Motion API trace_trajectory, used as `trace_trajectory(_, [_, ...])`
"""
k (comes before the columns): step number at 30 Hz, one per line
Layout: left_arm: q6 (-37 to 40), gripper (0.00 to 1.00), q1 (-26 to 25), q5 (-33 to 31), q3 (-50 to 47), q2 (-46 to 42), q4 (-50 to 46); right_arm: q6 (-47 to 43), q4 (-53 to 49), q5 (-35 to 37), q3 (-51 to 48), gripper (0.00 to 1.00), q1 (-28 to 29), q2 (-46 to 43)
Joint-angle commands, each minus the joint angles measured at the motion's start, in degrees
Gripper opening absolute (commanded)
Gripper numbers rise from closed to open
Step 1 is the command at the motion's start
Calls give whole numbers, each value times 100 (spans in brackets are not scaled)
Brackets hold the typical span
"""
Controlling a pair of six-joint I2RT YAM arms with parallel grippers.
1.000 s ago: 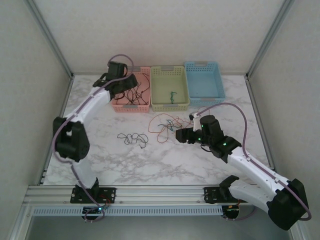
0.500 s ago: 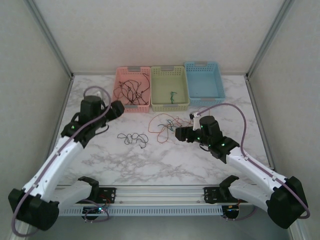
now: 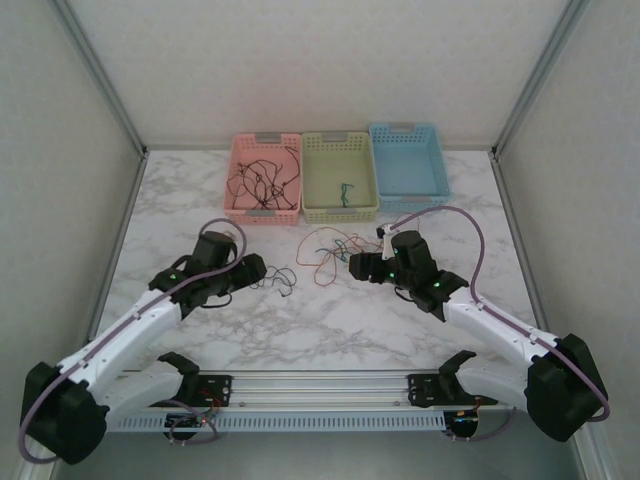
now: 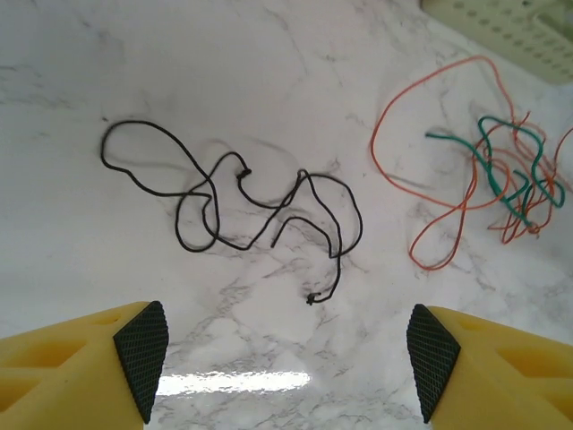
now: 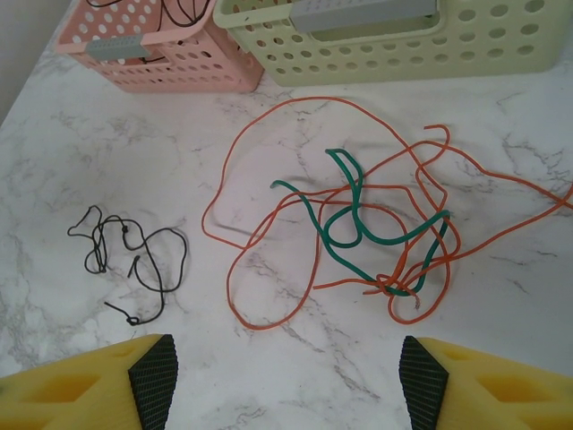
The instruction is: Untangle the cables
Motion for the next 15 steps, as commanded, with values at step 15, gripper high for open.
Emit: trace_trajectory(15, [603, 63, -450, -531, 791, 2333, 680, 128, 16, 115, -184, 69, -31, -112])
